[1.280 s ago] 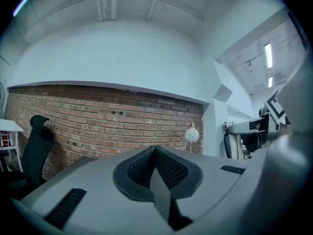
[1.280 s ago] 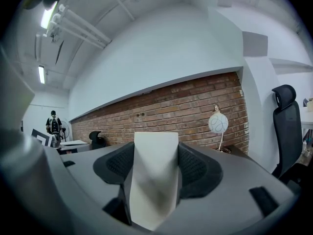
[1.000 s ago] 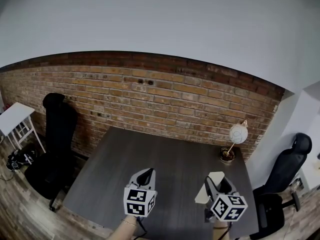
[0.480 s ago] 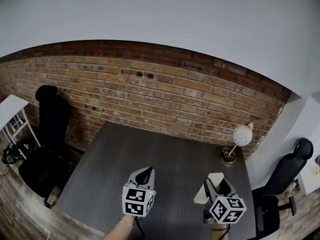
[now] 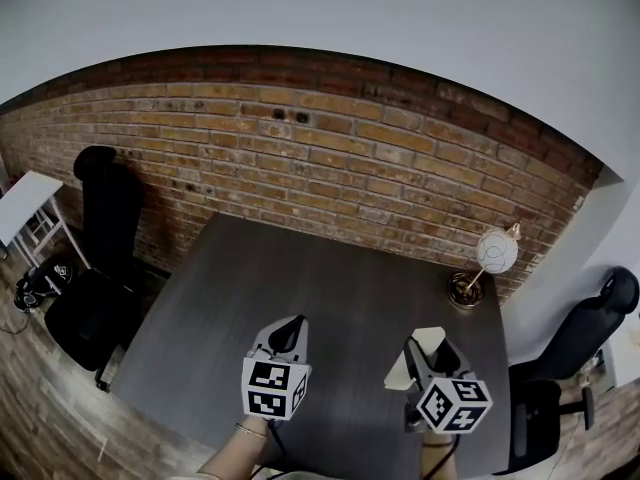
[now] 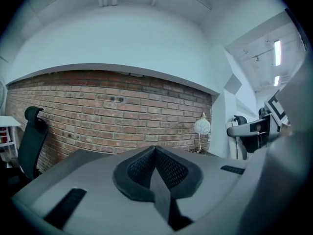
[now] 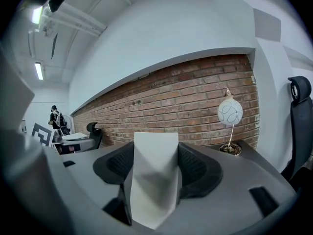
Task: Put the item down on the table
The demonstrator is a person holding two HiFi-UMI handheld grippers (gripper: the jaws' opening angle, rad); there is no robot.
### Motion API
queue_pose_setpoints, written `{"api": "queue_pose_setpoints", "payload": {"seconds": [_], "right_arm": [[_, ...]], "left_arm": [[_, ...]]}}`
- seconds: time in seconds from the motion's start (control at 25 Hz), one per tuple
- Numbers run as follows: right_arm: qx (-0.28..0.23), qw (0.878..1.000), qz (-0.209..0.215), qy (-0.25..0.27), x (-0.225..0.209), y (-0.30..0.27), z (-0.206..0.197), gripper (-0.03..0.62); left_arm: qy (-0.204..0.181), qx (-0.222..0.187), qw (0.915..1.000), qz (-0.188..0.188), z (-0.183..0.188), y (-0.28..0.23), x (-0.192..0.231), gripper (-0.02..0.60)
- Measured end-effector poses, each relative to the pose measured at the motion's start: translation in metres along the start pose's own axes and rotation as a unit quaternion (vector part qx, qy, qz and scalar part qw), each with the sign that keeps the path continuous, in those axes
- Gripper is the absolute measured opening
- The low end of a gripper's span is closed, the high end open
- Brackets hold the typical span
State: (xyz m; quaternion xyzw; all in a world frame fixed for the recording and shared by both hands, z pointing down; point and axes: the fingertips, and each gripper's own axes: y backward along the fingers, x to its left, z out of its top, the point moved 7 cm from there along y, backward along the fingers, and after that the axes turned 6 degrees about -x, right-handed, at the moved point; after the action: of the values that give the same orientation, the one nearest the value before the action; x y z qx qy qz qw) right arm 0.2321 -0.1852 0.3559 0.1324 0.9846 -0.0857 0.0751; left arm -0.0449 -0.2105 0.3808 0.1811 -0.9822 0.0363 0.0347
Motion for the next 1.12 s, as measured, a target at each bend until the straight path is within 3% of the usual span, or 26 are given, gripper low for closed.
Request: {"api": "queue_pose_setpoints", "payload": {"seconds": [0.44, 0.72, 0.92, 1.12], "right_arm": [[0.009, 1.0, 0.022, -0.002, -0.016, -0.019, -0.003, 0.296], [0.022, 0.997, 0.072, 0.009, -0.02, -0.044, -0.008, 0.296], [0.037, 0.994, 0.095, -0.048, -0.032, -0.065, -0.019, 0.296], [0.055, 0.992, 0.097, -0.051, -0.048, -0.087, -0.037, 0.296]], "left_arm": [[-0.006, 0.016, 0.9998, 0.01, -0.011, -0.011, -0.01, 0.015], [-0.011, 0.022, 0.9993, 0.028, -0.023, -0.013, 0.002, 0.015], [-0.013, 0.038, 0.9986, 0.036, -0.039, -0.018, 0.008, 0.015], [-0.022, 0.045, 0.9983, 0.031, -0.057, -0.026, 0.004, 0.015]]}}
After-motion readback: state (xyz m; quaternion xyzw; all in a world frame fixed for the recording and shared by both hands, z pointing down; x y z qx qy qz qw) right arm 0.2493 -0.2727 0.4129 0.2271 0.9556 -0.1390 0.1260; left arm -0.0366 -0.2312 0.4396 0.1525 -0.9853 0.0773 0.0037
